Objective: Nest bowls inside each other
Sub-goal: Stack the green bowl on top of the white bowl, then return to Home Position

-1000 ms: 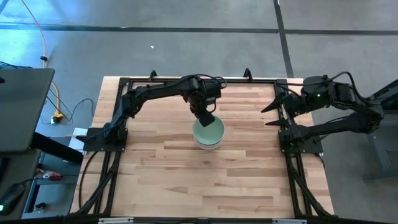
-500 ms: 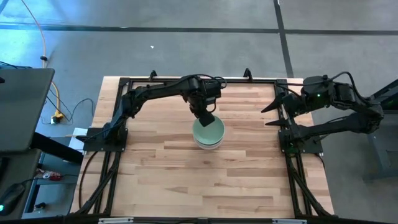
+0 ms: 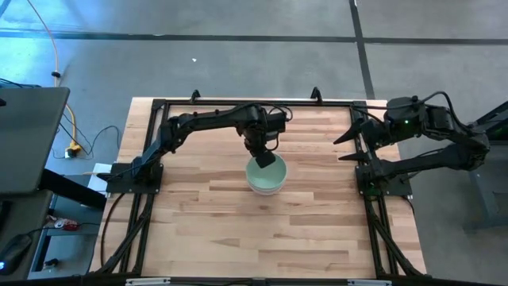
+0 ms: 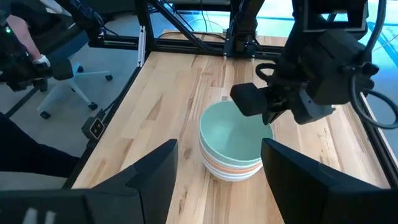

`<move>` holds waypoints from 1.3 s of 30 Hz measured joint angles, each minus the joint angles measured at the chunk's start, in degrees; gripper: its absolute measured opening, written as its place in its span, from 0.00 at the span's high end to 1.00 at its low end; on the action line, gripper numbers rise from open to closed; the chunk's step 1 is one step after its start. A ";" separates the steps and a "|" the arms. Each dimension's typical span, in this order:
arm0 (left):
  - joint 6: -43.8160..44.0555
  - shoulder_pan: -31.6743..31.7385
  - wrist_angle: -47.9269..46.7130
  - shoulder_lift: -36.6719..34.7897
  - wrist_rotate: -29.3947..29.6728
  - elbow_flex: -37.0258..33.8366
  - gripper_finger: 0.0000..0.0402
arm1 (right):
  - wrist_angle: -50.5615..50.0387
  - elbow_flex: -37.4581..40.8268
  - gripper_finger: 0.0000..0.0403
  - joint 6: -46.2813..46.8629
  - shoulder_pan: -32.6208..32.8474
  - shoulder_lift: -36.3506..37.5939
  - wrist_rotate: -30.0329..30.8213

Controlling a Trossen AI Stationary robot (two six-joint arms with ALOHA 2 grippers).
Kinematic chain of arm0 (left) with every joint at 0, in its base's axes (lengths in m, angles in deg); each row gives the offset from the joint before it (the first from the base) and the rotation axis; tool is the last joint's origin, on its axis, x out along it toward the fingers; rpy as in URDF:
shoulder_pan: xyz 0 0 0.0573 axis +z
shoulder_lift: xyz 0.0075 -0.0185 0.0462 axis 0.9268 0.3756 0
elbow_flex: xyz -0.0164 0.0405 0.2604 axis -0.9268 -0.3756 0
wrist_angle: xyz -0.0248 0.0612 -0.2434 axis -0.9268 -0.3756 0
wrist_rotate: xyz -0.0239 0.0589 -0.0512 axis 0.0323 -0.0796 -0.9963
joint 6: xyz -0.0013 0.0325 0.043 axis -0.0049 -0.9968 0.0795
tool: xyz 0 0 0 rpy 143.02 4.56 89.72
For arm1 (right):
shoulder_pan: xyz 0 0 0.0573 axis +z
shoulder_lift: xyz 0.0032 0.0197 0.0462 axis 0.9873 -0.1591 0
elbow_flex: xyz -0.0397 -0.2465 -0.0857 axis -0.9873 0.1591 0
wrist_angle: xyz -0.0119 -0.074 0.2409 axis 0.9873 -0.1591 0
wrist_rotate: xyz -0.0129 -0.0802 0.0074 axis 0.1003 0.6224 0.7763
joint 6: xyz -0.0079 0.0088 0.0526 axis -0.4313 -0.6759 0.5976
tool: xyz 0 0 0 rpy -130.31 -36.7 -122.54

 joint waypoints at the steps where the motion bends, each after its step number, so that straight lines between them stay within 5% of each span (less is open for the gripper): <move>1: 0.01 -0.09 0.14 -0.04 0.18 0.00 0.99 | -0.12 0.01 0.44 0.04 -0.01 0.00 0.00; 12: -1.96 -0.20 -0.48 0.00 2.16 7.15 0.82 | -0.17 0.01 0.44 0.12 -0.01 -0.02 0.00; 21: -14.58 -2.79 1.19 -4.38 4.56 10.29 0.73 | 2.02 0.01 0.44 -1.40 -0.02 0.16 -0.04; 29: -26.88 -6.45 15.25 -12.51 6.21 10.29 0.72 | 14.60 0.01 0.44 -7.19 -0.02 2.48 -2.97; 39: -33.07 -8.01 25.22 -21.64 2.05 10.34 0.72 | 14.39 0.01 0.44 -4.79 0.00 6.53 -0.86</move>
